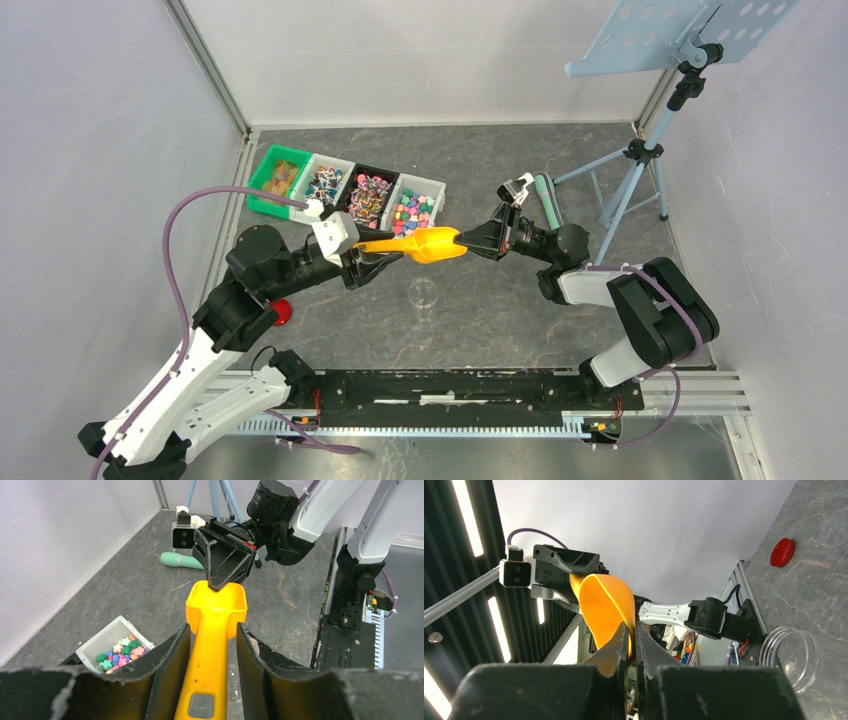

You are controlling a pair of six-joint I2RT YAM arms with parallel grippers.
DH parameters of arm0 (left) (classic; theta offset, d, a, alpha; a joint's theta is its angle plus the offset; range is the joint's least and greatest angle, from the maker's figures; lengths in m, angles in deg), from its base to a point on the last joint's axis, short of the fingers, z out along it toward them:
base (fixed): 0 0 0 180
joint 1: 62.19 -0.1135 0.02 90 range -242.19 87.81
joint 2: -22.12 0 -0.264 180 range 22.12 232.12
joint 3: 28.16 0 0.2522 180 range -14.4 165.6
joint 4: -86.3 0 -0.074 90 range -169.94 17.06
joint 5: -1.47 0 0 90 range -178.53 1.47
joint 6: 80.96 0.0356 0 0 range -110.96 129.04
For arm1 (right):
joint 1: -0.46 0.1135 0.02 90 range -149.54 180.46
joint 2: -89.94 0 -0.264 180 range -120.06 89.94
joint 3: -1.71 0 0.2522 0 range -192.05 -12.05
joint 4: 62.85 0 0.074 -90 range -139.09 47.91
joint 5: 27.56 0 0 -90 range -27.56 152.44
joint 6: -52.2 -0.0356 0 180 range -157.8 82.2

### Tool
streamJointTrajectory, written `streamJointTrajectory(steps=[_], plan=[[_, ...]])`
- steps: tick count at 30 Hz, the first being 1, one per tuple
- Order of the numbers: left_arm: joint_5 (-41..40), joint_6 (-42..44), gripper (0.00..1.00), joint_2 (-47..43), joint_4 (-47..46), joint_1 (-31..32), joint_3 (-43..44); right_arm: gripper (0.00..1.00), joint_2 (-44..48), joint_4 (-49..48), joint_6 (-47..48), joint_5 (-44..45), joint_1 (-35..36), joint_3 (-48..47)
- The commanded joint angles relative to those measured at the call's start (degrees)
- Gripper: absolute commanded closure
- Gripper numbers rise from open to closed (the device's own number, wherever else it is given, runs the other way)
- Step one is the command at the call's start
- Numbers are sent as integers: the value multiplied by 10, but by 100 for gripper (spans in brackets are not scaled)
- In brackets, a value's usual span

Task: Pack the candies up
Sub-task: Pick up the spatula from the center of the board.

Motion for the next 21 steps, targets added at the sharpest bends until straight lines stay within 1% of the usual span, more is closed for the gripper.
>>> streamJointTrajectory(steps=[1,3,7,12,16,18,21], plan=[[14,-26,49,0,-25,0,-7,100,1,-94,-15,5,5,0],[10,-25,47,1,-22,0,-8,100,-2,-101,-19,5,5,-1],[13,-26,47,5,-21,0,-8,100,-1,-102,-19,4,6,-4],[24,-33,56,7,-27,0,-6,100,-1,-98,-17,3,7,-4],[25,-41,74,8,-28,0,-3,100,-1,-97,-15,3,9,-5],[24,-46,81,8,-30,0,-2,100,-1,-96,-14,2,10,-4],[25,-49,93,11,-26,0,1,96,0,-95,-14,2,11,-3]])
